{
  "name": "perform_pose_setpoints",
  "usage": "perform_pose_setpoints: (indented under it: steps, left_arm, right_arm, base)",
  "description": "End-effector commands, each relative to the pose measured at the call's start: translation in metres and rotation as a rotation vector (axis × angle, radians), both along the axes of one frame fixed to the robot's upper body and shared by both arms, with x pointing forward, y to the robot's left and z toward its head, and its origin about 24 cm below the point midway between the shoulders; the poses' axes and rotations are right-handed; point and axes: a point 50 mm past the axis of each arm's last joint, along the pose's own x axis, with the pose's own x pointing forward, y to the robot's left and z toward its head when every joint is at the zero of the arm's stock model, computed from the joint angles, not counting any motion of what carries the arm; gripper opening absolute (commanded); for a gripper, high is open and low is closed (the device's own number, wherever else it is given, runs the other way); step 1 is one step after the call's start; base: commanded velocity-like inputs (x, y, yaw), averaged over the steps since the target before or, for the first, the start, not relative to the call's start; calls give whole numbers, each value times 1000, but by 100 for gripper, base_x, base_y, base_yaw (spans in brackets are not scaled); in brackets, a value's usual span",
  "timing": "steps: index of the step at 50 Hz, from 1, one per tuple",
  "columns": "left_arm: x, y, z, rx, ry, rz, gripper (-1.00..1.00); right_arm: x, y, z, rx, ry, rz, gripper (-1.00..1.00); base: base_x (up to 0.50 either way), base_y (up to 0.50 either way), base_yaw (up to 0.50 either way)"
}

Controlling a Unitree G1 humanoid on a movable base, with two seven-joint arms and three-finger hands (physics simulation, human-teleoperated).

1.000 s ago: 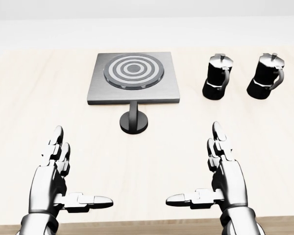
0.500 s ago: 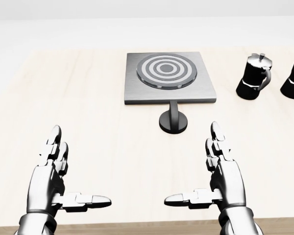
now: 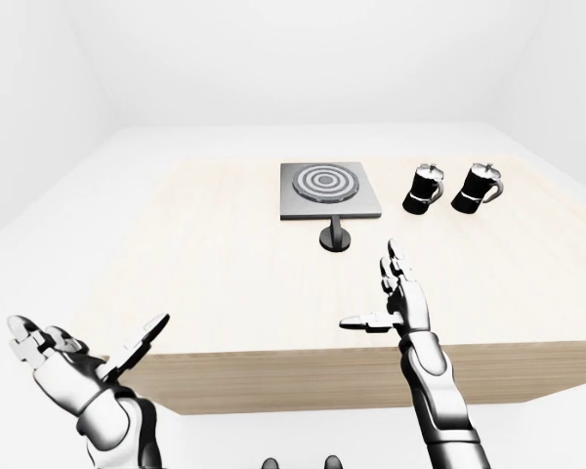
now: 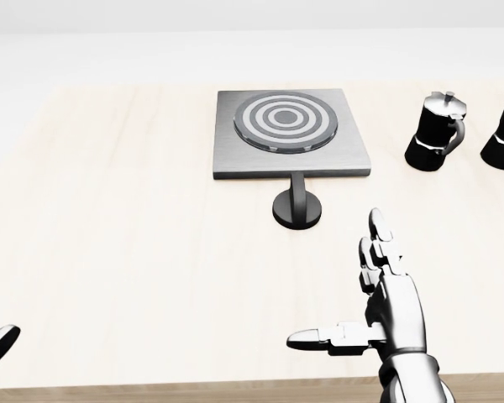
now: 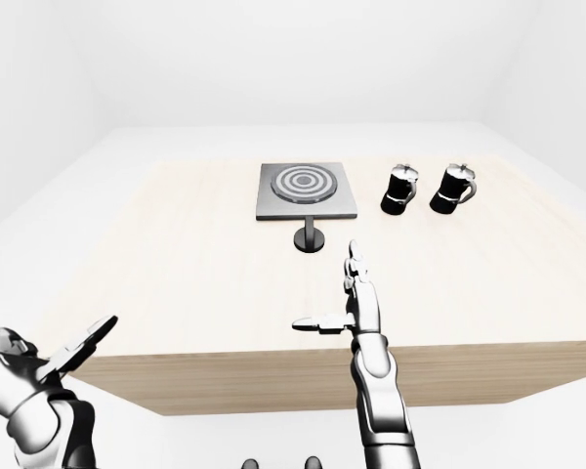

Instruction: Turn off the stove.

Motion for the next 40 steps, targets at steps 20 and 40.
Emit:
perform_pose_setpoints:
  steps: [20,40]
  left_arm:
    - [-67,48,-19,-160,-26,363,100]
    - [-67,45,-25,-164,4,358,100]
  right_arm:
    - [-1,3,0,-19,6,18,100]
    - [-3,6,3,-24,-9,49,100]
  base:
    - [0,0,0]
    - [0,0,0]
